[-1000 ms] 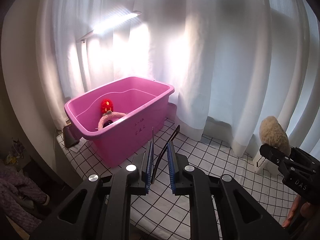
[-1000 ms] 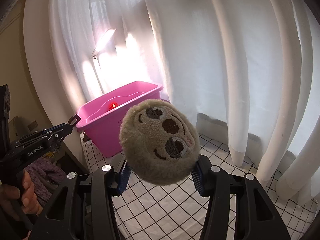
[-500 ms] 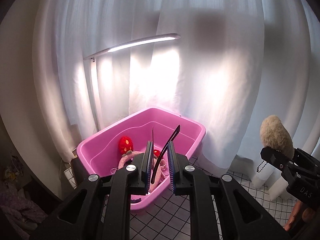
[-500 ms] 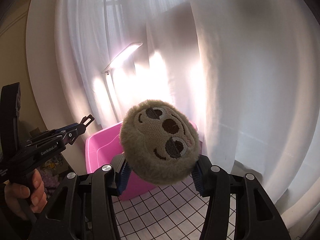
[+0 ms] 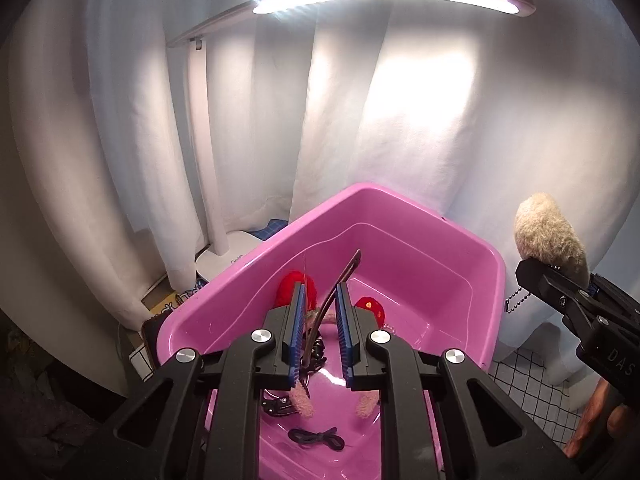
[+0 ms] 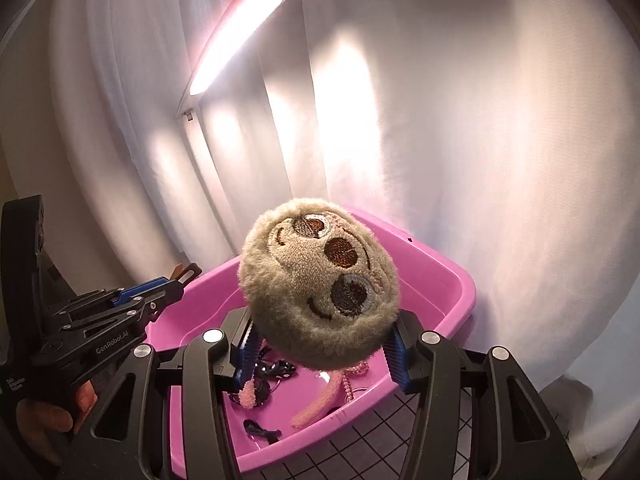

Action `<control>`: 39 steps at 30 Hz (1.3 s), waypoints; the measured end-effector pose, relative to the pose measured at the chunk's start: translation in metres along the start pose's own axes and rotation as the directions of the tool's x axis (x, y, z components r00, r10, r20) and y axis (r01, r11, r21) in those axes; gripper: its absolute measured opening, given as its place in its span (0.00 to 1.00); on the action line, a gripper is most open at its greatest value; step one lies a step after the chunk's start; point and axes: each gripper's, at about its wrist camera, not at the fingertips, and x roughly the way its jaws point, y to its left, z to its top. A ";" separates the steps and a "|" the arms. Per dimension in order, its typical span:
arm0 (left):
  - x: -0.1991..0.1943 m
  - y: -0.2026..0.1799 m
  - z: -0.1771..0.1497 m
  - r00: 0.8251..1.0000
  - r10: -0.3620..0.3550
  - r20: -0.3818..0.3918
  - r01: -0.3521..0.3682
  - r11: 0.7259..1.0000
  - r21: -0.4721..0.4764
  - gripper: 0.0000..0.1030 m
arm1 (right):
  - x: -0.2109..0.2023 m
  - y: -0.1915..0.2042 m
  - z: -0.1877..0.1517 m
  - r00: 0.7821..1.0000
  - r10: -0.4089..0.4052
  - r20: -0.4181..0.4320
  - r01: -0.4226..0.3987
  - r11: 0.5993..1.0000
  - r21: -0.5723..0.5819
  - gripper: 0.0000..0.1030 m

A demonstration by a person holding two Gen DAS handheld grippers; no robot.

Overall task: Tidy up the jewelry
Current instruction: 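Carry the hair clips and sloth pouch over the pink tub and open both tools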

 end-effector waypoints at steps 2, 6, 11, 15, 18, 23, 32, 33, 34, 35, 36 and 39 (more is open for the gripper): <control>0.018 0.005 0.001 0.999 -0.005 -0.047 0.005 1.000 -0.002 0.16 | 0.018 0.001 0.002 0.999 0.000 -0.041 0.000 1.000 0.005 0.49; 0.044 0.014 0.000 0.991 -0.012 -0.130 0.010 1.000 -0.011 0.16 | 0.055 0.000 0.002 0.990 -0.005 -0.138 0.007 1.000 0.014 0.49; 0.066 0.015 0.000 0.982 -0.006 -0.189 0.006 1.000 0.002 0.17 | 0.081 -0.002 -0.002 0.976 -0.023 -0.217 0.026 1.000 0.008 0.49; 0.078 0.015 -0.001 0.974 -0.012 -0.225 0.012 1.000 0.000 0.19 | 0.096 -0.005 -0.004 0.965 -0.040 -0.260 0.043 0.999 0.005 0.49; 0.082 0.016 -0.002 0.970 -0.014 -0.243 0.015 1.000 0.001 0.21 | 0.105 -0.005 -0.002 0.957 -0.058 -0.284 0.060 0.998 -0.002 0.54; 0.077 0.019 0.000 0.975 0.014 -0.221 -0.016 1.000 -0.008 0.79 | 0.105 -0.005 0.003 0.958 -0.097 -0.269 0.096 0.995 -0.015 0.64; 0.074 0.025 0.002 0.972 0.040 -0.230 -0.048 0.998 -0.028 0.79 | 0.087 -0.007 0.003 0.966 -0.102 -0.238 0.101 0.995 -0.013 0.65; 0.074 0.025 0.002 0.972 0.046 -0.229 -0.053 0.998 -0.027 0.79 | 0.086 -0.007 0.002 0.966 -0.099 -0.237 0.100 0.995 -0.009 0.65; 0.074 0.026 0.002 0.972 0.053 -0.228 -0.060 0.998 -0.025 0.79 | 0.084 -0.008 0.001 0.968 -0.097 -0.234 0.099 0.995 -0.002 0.65; 0.073 0.027 0.001 0.972 0.061 -0.226 -0.068 0.997 -0.022 0.79 | 0.083 -0.009 0.000 0.968 -0.094 -0.232 0.098 0.995 0.006 0.65; 0.073 0.027 0.001 0.972 0.071 -0.225 -0.077 0.997 -0.018 0.79 | 0.082 -0.010 -0.001 0.969 -0.089 -0.231 0.095 0.995 0.014 0.65; 0.071 0.027 -0.002 0.971 0.083 -0.226 -0.090 0.996 -0.020 0.79 | 0.079 -0.010 -0.005 0.970 -0.081 -0.230 0.089 0.996 0.026 0.65</control>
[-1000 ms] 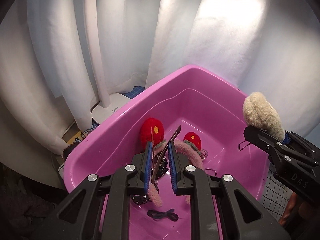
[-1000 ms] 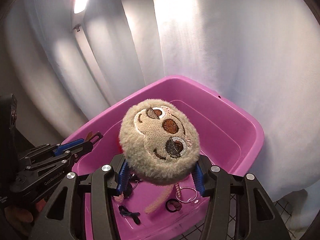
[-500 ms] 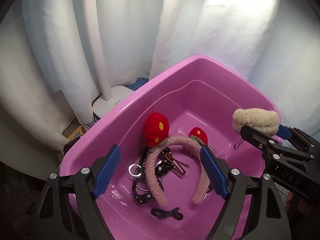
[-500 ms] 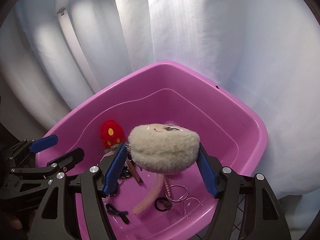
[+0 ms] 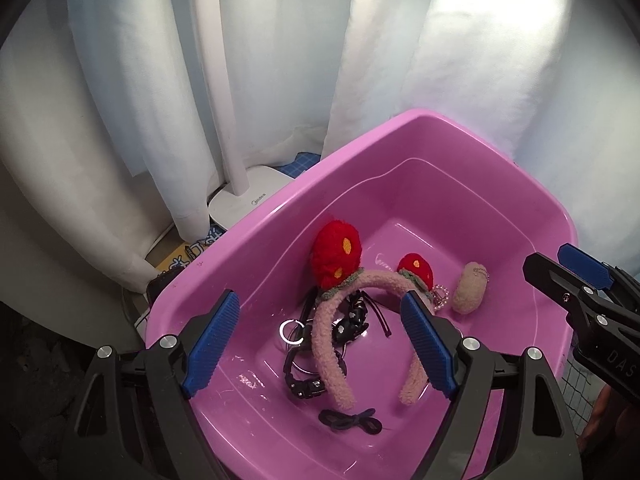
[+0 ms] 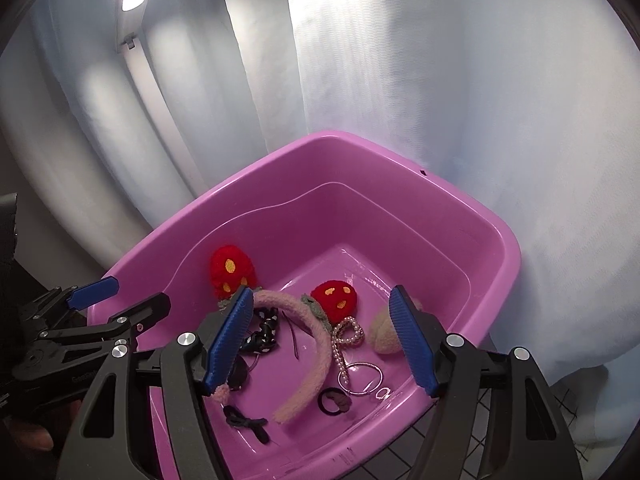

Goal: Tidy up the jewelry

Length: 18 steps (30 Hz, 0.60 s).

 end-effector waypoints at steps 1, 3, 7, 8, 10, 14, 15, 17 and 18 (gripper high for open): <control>0.000 0.000 -0.001 1.000 0.000 -0.001 0.000 1.000 -0.002 0.79 | 0.000 0.000 -0.001 1.000 0.001 0.001 -0.001 1.000 0.000 0.65; 0.000 0.000 -0.003 1.000 0.000 -0.001 0.000 1.000 -0.005 0.79 | -0.002 0.002 -0.005 1.000 0.000 0.005 0.000 1.000 -0.001 0.65; 0.003 0.001 -0.007 1.000 -0.004 -0.008 0.004 1.000 -0.006 0.79 | -0.004 0.004 -0.012 1.000 0.007 0.012 -0.007 1.000 0.004 0.65; 0.003 0.001 -0.008 1.000 -0.002 -0.011 0.001 1.000 -0.007 0.79 | -0.003 0.005 -0.013 1.000 0.008 0.010 -0.008 1.000 0.005 0.65; 0.003 0.001 -0.010 1.000 0.000 -0.015 0.000 1.000 -0.009 0.79 | -0.003 0.005 -0.015 1.000 0.008 0.010 -0.008 1.000 0.006 0.65; 0.003 0.000 -0.011 1.000 0.008 -0.011 -0.008 1.000 -0.004 0.79 | -0.002 0.007 -0.018 1.000 0.010 0.006 -0.010 1.000 0.008 0.65; 0.003 0.000 -0.012 1.000 0.008 -0.011 -0.008 1.000 -0.002 0.79 | -0.001 0.008 -0.019 1.000 0.010 0.006 -0.010 1.000 0.008 0.65; 0.002 -0.001 -0.012 1.000 0.007 -0.012 -0.007 1.000 0.002 0.79 | 0.000 0.009 -0.019 1.000 0.009 0.005 -0.009 1.000 0.005 0.65; 0.002 -0.001 -0.012 1.000 0.008 -0.012 -0.008 1.000 0.005 0.79 | -0.001 0.009 -0.020 1.000 0.008 0.005 -0.008 1.000 0.003 0.65</control>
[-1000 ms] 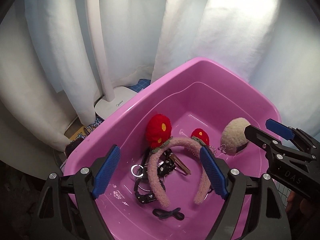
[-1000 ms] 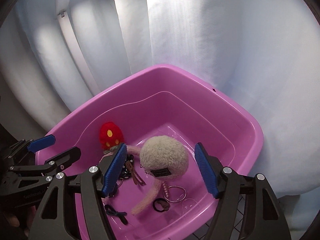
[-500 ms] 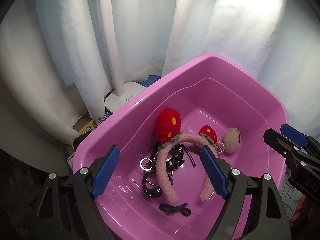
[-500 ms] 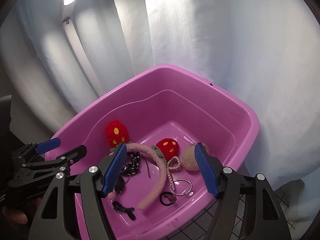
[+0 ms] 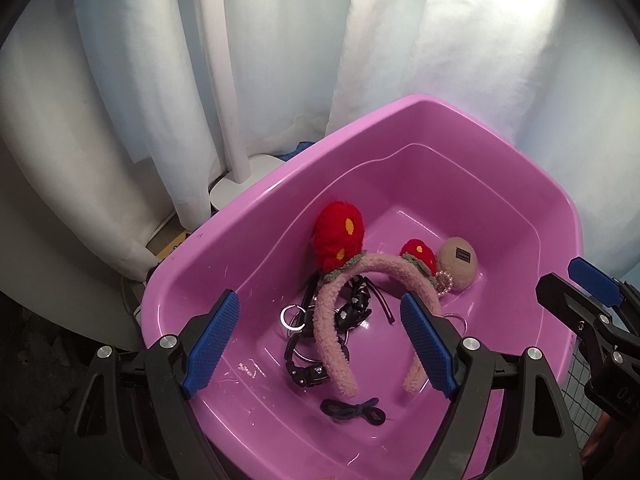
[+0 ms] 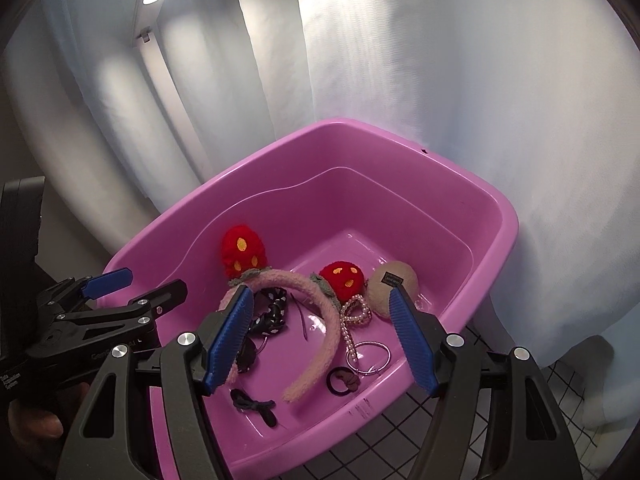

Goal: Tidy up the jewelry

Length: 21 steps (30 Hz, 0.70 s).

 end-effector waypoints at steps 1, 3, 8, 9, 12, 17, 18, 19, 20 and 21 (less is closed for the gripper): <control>0.000 0.000 0.000 1.000 0.000 0.001 0.000 1.000 0.003 0.79 | 0.000 0.001 -0.001 1.000 0.000 0.000 0.000 1.000 -0.001 0.65; -0.001 0.001 0.000 1.000 0.001 0.002 -0.001 1.000 0.004 0.79 | -0.001 0.002 -0.001 1.000 0.001 0.000 -0.001 1.000 -0.003 0.65; -0.001 0.001 0.000 1.000 0.000 0.003 0.000 1.000 0.004 0.79 | -0.003 0.005 -0.002 1.000 -0.002 0.005 0.002 1.000 -0.008 0.65; -0.002 0.002 0.000 1.000 0.000 0.004 0.000 1.000 0.004 0.79 | -0.003 0.005 -0.002 1.000 -0.003 0.006 0.003 1.000 -0.008 0.65; -0.003 0.002 0.000 1.000 -0.001 0.005 0.001 1.000 0.005 0.79 | -0.005 0.005 -0.003 1.000 -0.003 0.008 0.003 1.000 -0.008 0.65; -0.005 0.003 0.000 1.000 0.001 0.010 -0.001 1.000 0.002 0.79 | -0.005 0.005 -0.003 1.000 -0.002 0.007 0.002 1.000 -0.009 0.65; -0.006 0.003 0.000 1.000 -0.002 0.011 0.002 1.000 0.001 0.79 | -0.005 0.005 -0.003 1.000 -0.003 0.007 0.003 1.000 -0.010 0.65; -0.006 0.003 0.000 1.000 -0.003 0.013 0.003 1.000 0.003 0.79 | -0.005 0.005 -0.003 1.000 -0.003 0.008 0.003 1.000 -0.010 0.65; -0.007 0.003 0.000 1.000 -0.004 0.016 0.004 1.000 0.005 0.79 | -0.006 0.005 -0.003 1.000 -0.002 0.008 0.002 1.000 -0.011 0.65; -0.009 0.003 0.000 1.000 -0.006 0.021 0.005 1.000 0.007 0.79 | -0.006 0.005 -0.004 1.000 -0.002 0.008 0.002 1.000 -0.010 0.65</control>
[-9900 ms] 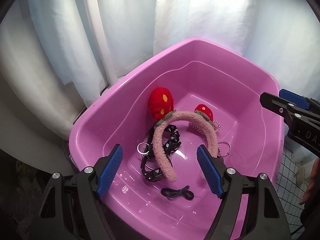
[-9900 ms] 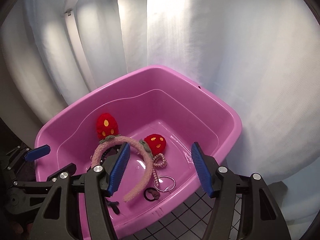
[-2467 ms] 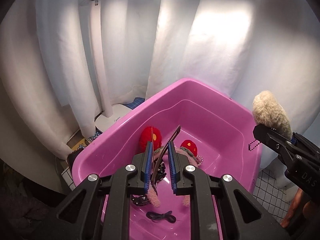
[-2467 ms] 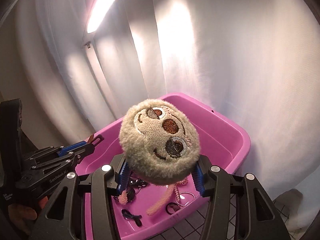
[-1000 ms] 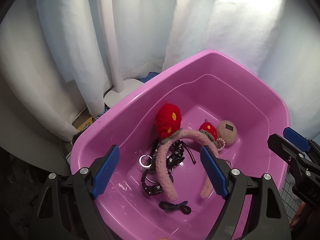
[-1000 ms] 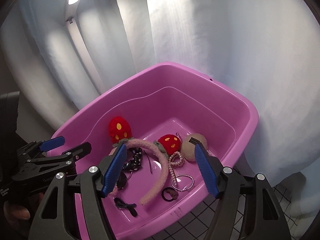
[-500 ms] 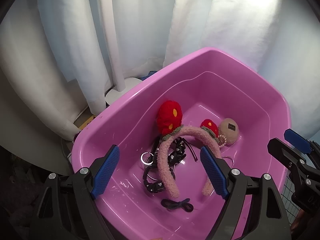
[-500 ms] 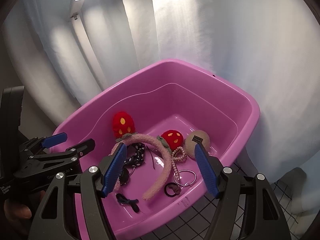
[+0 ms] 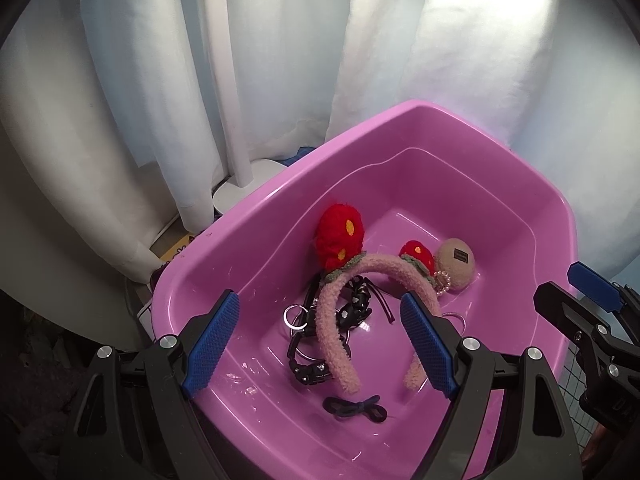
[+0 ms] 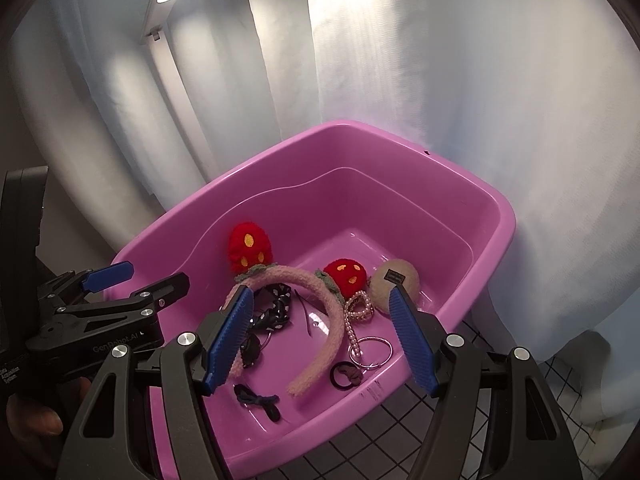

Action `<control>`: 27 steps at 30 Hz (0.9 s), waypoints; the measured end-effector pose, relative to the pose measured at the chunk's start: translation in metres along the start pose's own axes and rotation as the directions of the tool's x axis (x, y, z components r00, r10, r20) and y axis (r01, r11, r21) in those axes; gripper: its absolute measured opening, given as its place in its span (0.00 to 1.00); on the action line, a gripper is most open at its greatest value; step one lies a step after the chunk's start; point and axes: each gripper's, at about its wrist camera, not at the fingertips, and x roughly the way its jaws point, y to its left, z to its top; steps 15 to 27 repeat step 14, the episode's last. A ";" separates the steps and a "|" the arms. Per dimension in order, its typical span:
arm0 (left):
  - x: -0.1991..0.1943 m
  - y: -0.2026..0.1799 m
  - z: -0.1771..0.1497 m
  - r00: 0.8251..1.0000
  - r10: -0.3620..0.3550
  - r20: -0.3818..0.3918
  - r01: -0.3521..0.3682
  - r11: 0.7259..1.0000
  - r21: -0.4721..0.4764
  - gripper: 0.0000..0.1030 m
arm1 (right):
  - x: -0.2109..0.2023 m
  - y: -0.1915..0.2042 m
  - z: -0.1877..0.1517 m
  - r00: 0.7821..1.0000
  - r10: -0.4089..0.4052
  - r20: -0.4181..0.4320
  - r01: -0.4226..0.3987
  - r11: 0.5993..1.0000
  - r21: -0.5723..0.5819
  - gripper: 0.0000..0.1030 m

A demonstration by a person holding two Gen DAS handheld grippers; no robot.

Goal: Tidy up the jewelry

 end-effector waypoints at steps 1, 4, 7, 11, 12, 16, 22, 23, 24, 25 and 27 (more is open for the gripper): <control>-0.001 0.000 0.000 1.000 -0.001 0.003 0.001 1.000 0.001 0.79 | 0.000 0.000 -0.001 1.000 -0.001 0.001 0.001 1.000 0.001 0.65; -0.004 -0.001 0.000 1.000 -0.004 0.007 0.004 1.000 0.002 0.79 | -0.003 0.001 -0.002 1.000 -0.002 0.004 0.002 1.000 -0.001 0.65; -0.006 -0.003 0.000 1.000 -0.005 0.007 0.005 1.000 0.007 0.79 | -0.005 0.001 -0.002 1.000 -0.004 0.006 0.004 1.000 -0.002 0.65; -0.009 -0.003 -0.001 1.000 -0.010 0.009 0.010 1.000 0.002 0.79 | -0.009 0.001 -0.003 1.000 -0.005 0.012 0.005 1.000 -0.008 0.65; -0.010 -0.003 -0.002 1.000 -0.011 0.011 0.011 1.000 0.002 0.79 | -0.010 0.000 -0.003 1.000 -0.005 0.014 0.005 1.000 -0.008 0.65; -0.011 -0.004 -0.002 1.000 -0.009 0.014 0.009 1.000 0.002 0.79 | -0.012 0.000 -0.004 1.000 -0.006 0.020 0.006 1.000 -0.010 0.65; -0.011 -0.004 -0.002 1.000 -0.009 0.014 0.009 1.000 0.002 0.79 | -0.012 0.000 -0.004 1.000 -0.006 0.020 0.006 1.000 -0.010 0.65; -0.011 -0.004 -0.002 1.000 -0.009 0.014 0.009 1.000 0.002 0.79 | -0.012 0.000 -0.004 1.000 -0.006 0.020 0.006 1.000 -0.010 0.65; -0.011 -0.004 -0.002 1.000 -0.009 0.014 0.009 1.000 0.002 0.79 | -0.012 0.000 -0.004 1.000 -0.006 0.020 0.006 1.000 -0.010 0.65; -0.011 -0.004 -0.002 1.000 -0.009 0.014 0.009 1.000 0.002 0.79 | -0.012 0.000 -0.004 1.000 -0.006 0.020 0.006 1.000 -0.010 0.65; -0.011 -0.004 -0.002 1.000 -0.009 0.014 0.009 1.000 0.002 0.79 | -0.012 0.000 -0.004 1.000 -0.006 0.020 0.006 1.000 -0.010 0.65</control>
